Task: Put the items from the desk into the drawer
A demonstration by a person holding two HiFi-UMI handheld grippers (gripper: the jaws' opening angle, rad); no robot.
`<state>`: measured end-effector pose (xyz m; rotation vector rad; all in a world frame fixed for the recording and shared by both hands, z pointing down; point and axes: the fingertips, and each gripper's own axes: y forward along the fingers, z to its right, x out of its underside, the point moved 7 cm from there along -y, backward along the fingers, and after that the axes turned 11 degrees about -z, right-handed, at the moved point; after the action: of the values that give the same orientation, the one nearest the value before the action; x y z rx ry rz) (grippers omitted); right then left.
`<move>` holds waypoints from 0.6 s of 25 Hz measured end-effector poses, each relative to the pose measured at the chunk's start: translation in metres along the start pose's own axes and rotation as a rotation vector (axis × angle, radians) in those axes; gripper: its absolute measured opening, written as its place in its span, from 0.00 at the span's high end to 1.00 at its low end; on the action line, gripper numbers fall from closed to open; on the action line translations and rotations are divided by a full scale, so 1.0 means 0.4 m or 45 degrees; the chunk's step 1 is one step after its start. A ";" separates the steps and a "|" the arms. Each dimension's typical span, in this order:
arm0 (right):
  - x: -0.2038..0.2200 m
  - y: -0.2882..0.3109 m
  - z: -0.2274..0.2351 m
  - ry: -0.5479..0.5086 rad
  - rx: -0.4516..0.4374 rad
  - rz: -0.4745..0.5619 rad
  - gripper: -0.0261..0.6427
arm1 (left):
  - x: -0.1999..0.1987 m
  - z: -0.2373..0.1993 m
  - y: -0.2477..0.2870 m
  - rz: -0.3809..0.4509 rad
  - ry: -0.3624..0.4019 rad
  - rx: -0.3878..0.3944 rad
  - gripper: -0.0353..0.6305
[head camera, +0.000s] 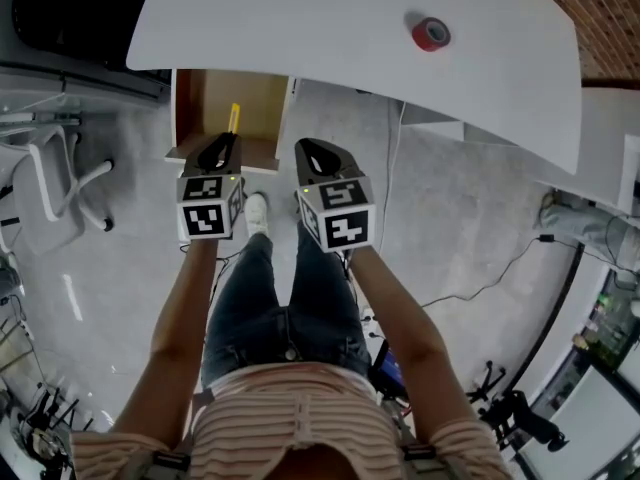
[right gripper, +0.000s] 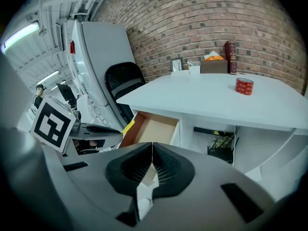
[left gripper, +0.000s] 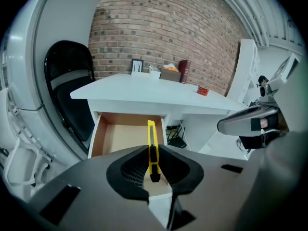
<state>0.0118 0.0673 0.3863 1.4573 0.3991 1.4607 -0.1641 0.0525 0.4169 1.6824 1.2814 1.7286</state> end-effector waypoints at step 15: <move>0.082 0.174 -0.072 0.110 0.049 -0.104 0.94 | 0.091 -0.112 0.156 -0.158 -0.026 0.050 0.84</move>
<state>-0.0344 0.0736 0.4539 1.3953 0.5365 1.4609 -0.1940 0.0363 0.4948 1.6021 1.3882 1.6203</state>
